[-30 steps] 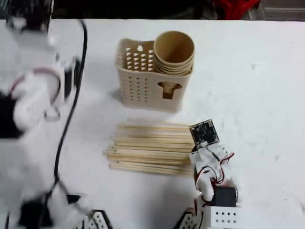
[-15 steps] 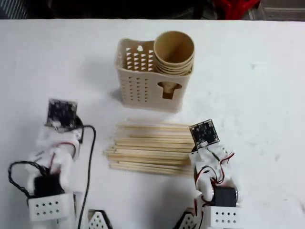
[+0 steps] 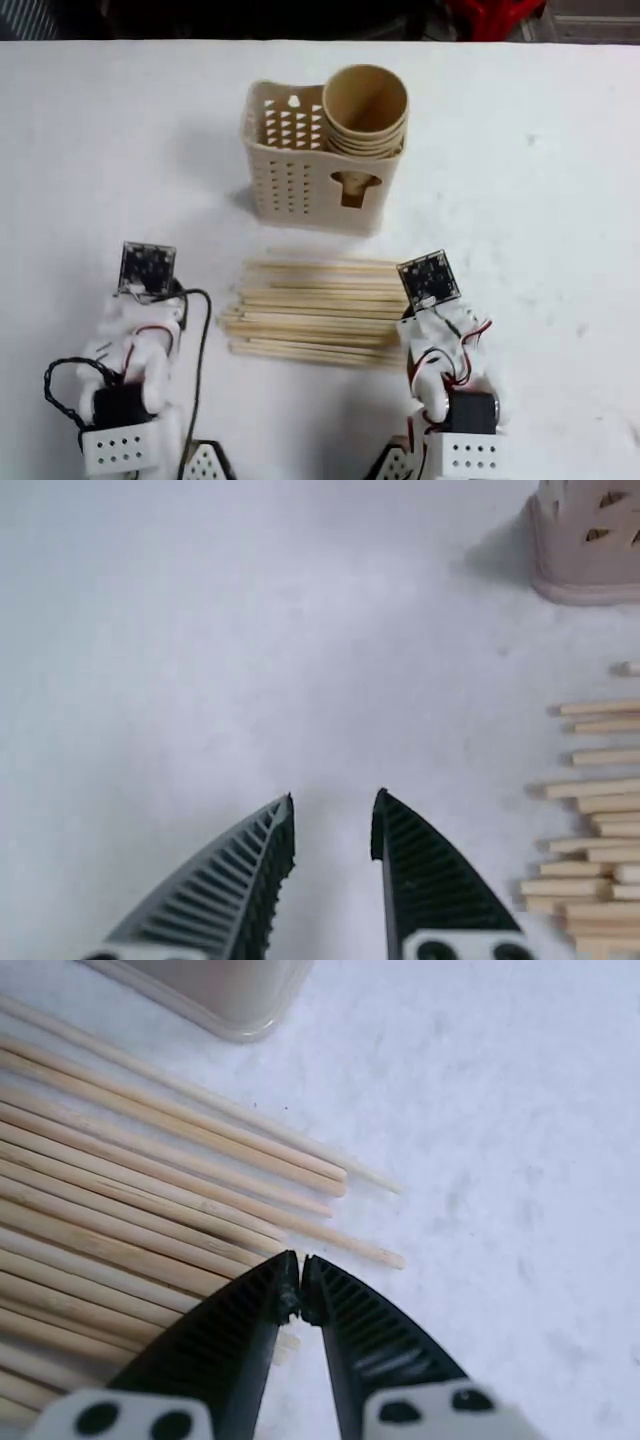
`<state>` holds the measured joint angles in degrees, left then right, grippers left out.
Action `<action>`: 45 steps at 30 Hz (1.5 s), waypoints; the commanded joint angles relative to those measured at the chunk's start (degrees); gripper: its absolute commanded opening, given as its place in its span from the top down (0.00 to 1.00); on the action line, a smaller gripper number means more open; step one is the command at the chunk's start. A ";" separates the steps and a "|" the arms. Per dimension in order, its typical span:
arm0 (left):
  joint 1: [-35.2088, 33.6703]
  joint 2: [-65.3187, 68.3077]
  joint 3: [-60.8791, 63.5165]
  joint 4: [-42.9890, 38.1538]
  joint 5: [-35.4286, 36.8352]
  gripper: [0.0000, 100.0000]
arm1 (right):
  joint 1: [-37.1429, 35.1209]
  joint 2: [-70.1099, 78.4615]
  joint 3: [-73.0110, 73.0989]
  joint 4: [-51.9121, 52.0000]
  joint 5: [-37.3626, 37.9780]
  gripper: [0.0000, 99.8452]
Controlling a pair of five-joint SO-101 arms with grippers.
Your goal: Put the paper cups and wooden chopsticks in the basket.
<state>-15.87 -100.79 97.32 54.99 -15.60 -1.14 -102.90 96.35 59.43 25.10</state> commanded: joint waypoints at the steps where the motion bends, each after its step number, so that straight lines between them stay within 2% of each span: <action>1: -0.66 -0.92 -0.18 8.53 0.53 0.85 | -0.31 -0.04 0.53 -0.84 0.44 0.98; 6: -0.57 -1.10 -0.26 17.49 0.53 0.85 | -0.31 -0.04 0.53 -0.84 0.44 0.98; 45: -0.57 -1.10 -0.26 17.32 0.53 0.85 | -0.31 -0.04 0.53 -0.84 0.44 0.98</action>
<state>-15.87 -101.41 97.23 72.04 -15.60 -1.14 -102.90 96.35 59.43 25.10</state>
